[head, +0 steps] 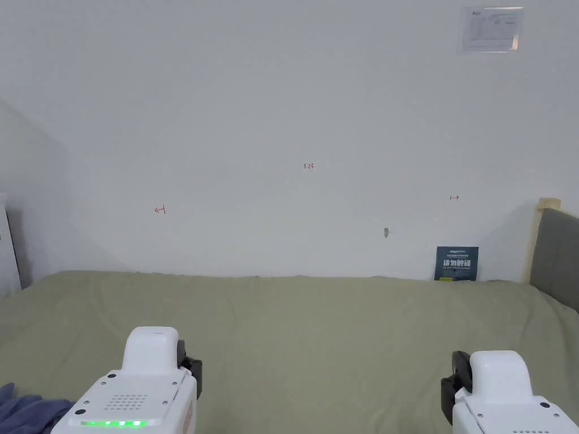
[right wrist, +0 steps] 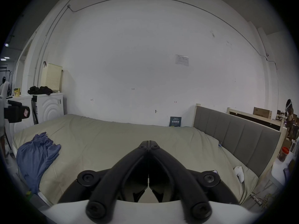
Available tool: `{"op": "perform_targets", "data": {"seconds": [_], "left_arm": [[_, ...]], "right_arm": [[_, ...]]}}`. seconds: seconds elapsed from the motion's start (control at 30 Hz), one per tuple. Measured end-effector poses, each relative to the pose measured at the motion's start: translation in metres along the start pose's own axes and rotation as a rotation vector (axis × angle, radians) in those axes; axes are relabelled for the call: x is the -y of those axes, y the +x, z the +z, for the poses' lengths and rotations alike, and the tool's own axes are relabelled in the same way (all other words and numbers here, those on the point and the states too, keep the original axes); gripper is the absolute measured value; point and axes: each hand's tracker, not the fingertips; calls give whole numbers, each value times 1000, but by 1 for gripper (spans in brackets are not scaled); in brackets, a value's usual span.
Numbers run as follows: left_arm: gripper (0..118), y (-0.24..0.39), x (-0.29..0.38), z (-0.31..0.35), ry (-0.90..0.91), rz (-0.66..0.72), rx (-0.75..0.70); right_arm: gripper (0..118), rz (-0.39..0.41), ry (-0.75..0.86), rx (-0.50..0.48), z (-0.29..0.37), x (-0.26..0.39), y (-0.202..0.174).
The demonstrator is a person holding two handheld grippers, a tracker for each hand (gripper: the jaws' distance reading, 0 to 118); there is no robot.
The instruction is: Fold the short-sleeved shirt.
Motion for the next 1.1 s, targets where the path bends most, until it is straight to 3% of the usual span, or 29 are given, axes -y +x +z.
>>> {"op": "perform_targets", "data": {"seconds": [0.33, 0.57, 0.73, 1.1], "left_arm": [[0, -1, -2, 2, -11, 6, 10], [0, -23, -2, 7, -23, 20, -51], [0, -70, -3, 27, -18, 42, -174], [0, -203, 11, 128, -37, 102, -579]], "right_arm": [[0, -15, -23, -11, 10, -12, 8], [0, -5, -27, -79, 0, -14, -12], [0, -9, -22, -198, -7, -20, -62], [0, -18, 3, -582, -6, -38, -210]]}}
